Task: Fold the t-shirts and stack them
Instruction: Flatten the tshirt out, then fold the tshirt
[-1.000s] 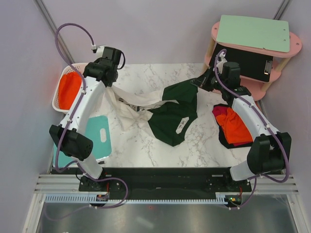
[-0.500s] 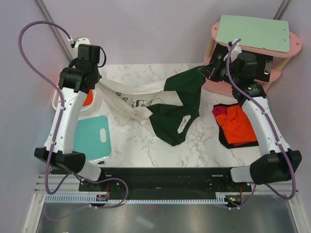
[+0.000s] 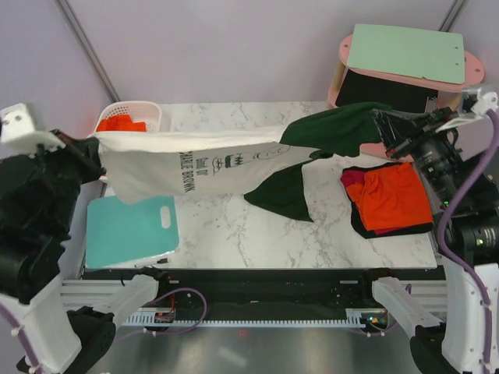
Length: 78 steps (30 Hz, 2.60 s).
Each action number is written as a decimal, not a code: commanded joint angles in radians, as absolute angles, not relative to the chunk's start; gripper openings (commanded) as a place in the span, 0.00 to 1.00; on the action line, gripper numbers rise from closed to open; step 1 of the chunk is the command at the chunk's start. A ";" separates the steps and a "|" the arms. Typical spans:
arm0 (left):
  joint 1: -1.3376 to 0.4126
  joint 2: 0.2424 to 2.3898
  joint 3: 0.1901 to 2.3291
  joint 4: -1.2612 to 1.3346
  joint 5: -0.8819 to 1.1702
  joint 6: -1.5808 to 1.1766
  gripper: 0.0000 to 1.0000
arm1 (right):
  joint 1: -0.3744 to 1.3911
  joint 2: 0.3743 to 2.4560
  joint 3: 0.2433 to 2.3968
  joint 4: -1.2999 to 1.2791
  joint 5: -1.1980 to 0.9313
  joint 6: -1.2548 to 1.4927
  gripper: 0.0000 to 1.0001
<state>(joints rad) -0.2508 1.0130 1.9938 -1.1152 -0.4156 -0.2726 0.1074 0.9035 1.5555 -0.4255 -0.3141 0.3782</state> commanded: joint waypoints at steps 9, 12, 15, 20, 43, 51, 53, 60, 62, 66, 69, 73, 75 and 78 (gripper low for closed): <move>-0.250 0.896 2.172 -1.190 -0.175 -0.282 0.02 | 0.106 0.764 1.781 -0.601 -0.154 0.350 0.00; -0.250 0.925 2.183 -1.187 -0.184 -0.282 0.02 | 0.107 0.807 1.825 -0.601 -0.115 0.348 0.00; -0.250 0.965 2.157 -1.178 -0.245 -0.279 0.02 | 0.107 0.883 1.865 -0.609 -0.063 0.338 0.00; -0.250 1.067 2.092 -1.143 -0.388 -0.261 0.02 | 0.107 1.061 1.856 -0.575 -0.100 0.350 0.00; -0.160 1.946 1.977 -0.951 -0.405 -0.383 0.02 | 0.118 1.885 1.764 -0.353 -0.213 0.348 0.00; -0.124 2.008 2.097 -1.003 -0.431 -0.367 0.02 | 0.132 2.016 1.875 -0.368 -0.232 0.347 0.00; -0.120 1.970 2.076 -1.002 -0.442 -0.367 0.02 | 0.136 1.994 1.868 -0.361 -0.222 0.341 0.00; -0.110 1.918 1.991 -0.986 -0.446 -0.354 0.02 | 0.163 1.934 1.786 -0.351 -0.187 0.330 0.00; -0.109 1.898 1.953 -0.985 -0.449 -0.359 0.02 | 0.169 1.908 1.741 -0.351 -0.186 0.327 0.00; -0.109 1.850 1.898 -0.985 -0.456 -0.351 0.02 | 0.179 1.838 1.660 -0.357 -0.173 0.322 0.00; -0.109 1.819 1.873 -0.997 -0.457 -0.336 0.02 | 0.181 1.790 1.641 -0.385 -0.173 0.325 0.00; -0.109 1.792 1.830 -1.014 -0.443 -0.330 0.02 | 0.183 1.732 1.635 -0.475 -0.187 0.330 0.00; -0.109 1.790 1.818 -1.029 -0.433 -0.322 0.02 | 0.183 1.712 1.620 -0.505 -0.196 0.331 0.00; -0.109 1.790 1.786 -1.042 -0.423 -0.325 0.02 | 0.183 1.661 1.577 -0.555 -0.198 0.337 0.00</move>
<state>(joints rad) -0.1181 1.8309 1.8172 -1.0176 -0.4164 -0.3496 0.1810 1.7493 1.6192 -0.4820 -0.1864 0.3401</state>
